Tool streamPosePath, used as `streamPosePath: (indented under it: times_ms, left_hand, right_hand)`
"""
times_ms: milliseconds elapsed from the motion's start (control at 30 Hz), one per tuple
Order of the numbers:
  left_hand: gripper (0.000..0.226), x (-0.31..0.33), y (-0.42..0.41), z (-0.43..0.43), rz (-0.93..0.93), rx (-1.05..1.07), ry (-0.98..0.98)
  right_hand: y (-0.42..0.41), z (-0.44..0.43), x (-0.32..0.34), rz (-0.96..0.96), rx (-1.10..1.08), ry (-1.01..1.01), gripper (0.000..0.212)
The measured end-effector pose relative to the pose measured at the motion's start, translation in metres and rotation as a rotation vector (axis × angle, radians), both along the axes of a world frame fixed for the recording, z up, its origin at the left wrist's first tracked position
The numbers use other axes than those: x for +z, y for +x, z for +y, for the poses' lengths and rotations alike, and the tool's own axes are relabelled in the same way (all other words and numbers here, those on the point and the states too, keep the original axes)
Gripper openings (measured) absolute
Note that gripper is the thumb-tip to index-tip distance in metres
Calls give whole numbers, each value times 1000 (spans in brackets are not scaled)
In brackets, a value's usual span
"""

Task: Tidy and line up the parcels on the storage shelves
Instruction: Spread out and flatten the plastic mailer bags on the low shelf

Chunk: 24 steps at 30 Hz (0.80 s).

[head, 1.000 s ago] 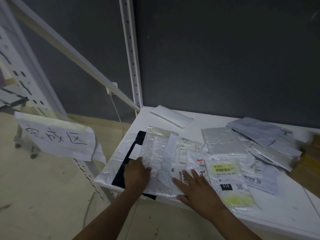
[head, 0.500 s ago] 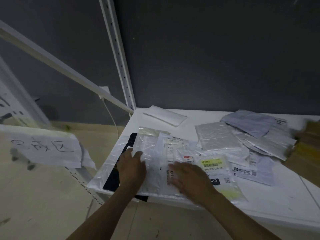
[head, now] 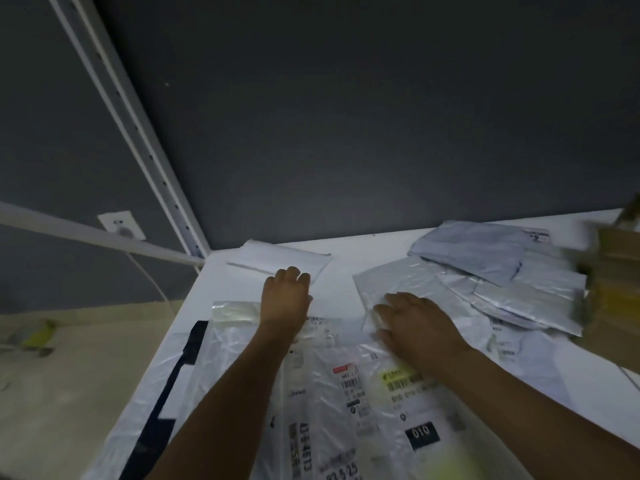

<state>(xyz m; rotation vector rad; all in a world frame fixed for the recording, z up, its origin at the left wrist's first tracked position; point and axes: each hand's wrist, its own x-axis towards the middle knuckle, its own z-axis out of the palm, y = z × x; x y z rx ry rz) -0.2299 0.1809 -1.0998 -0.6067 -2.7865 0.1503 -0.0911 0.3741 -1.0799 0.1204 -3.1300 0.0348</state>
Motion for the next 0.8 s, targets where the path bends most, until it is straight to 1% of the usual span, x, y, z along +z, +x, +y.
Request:
streamPosePath:
  times_ms: [67, 200, 267, 300, 367, 433, 500, 533, 600, 700, 733, 800]
  left_hand:
    - [33, -5, -12, 3, -6, 2, -2]
    - [10, 1, -25, 9, 58, -70, -146]
    - [19, 0, -32, 10, 119, -133, -108]
    - [19, 0, -33, 9, 113, -151, -76]
    - [15, -1, -31, 8, -7, -182, 12]
    - [36, -4, -31, 6, -128, -154, 100]
    - [61, -4, -33, 9, -238, -41, 148]
    - [69, -5, -35, 13, -266, 0, 190]
    - [77, -10, -42, 20, -275, 48, 221]
    - [78, -19, -53, 30, -262, 77, 213]
    - [74, -22, -56, 34, -240, 86, 231]
    - [57, -24, -59, 39, -188, 99, 230]
  right_hand:
    - [-4, 2, -3, 15, 9, -16, 48]
    - [-6, 2, -5, 6, 14, -36, 48]
    - [-4, 3, -5, 19, 32, -28, 47]
    - [-1, 4, -5, 19, 36, -30, 47]
    - [5, 7, -5, 10, 35, -44, 47]
    - [10, 9, -7, 5, 31, -40, 46]
    - [9, 11, -7, -11, 10, -31, 45]
    - [6, 12, -7, -18, -7, -27, 46]
    - [0, 15, -10, -22, -30, -26, 49]
    - [-5, 17, -18, -35, -35, -31, 53]
    - [-5, 18, -21, -42, -33, -30, 54]
    - [-5, 19, -26, -48, -30, -23, 56]
